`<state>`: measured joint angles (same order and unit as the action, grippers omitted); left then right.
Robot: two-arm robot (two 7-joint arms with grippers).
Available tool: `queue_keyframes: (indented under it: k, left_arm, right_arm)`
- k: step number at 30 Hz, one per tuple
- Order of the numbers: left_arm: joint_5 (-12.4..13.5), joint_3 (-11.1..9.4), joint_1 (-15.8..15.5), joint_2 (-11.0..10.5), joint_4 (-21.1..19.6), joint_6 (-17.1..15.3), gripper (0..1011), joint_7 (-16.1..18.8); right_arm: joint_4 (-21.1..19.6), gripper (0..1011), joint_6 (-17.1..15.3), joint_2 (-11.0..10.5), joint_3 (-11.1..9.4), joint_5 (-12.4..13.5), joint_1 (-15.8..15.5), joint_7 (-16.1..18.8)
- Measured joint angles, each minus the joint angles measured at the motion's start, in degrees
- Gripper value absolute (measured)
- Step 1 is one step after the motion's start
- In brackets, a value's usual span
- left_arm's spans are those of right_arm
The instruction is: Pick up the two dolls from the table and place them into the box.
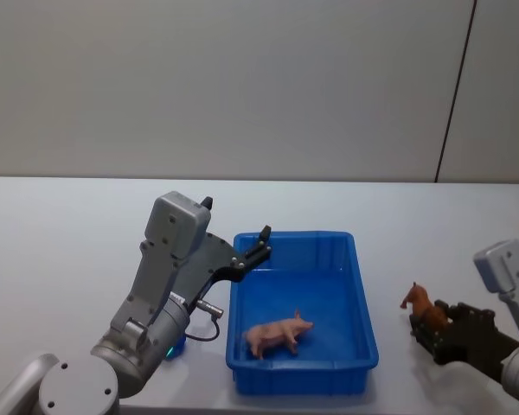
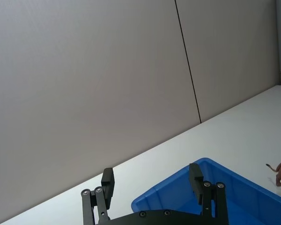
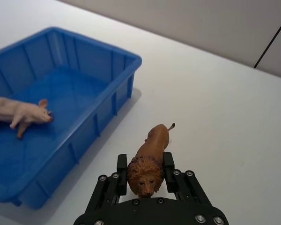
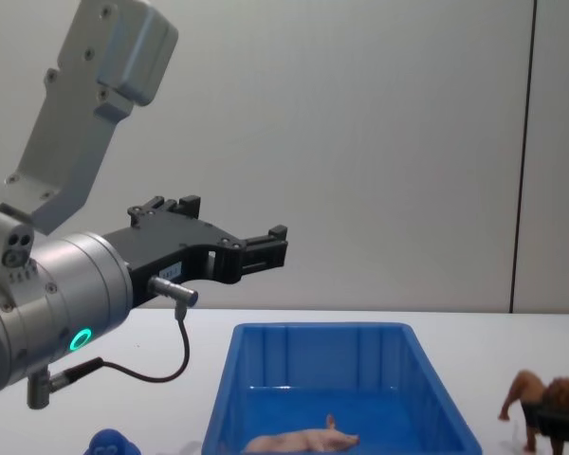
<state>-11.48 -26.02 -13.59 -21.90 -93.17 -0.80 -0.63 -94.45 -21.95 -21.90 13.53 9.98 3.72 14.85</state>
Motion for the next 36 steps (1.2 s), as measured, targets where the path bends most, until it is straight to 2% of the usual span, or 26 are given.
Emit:
queue_keyframes:
  k: [12,15,21,28,34,36]
  left_arm:
    - [0.0,0.0,0.0,0.0,0.0,0.0,1001,0.0]
    - [0.0,0.0,0.0,0.0,0.0,0.0,1001,0.0]
    - [0.0,0.0,0.0,0.0,0.0,0.0,1002,0.0]
    - [0.0,0.0,0.0,0.0,0.0,0.0,1001,0.0]
    - [0.0,0.0,0.0,0.0,0.0,0.0,1001,0.0]
    - [0.0,0.0,0.0,0.0,0.0,0.0,1001,0.0]
  right_arm:
    - [-3.93,434,6.18,0.0,-0.76,3.16,-0.98,-1.63]
    - [-5.67,434,7.73,0.19,-0.83,4.43,-1.11,-1.32]
    - [-7.86,434,8.73,0.73,-0.32,5.26,-1.19,0.07]
    - [-9.29,434,8.11,1.88,1.16,4.18,-1.17,1.81]
    - [-9.03,434,6.4,3.19,2.9,1.68,-1.01,2.54]
    - [-8.54,484,5.82,3.76,3.62,0.51,-0.89,2.72]
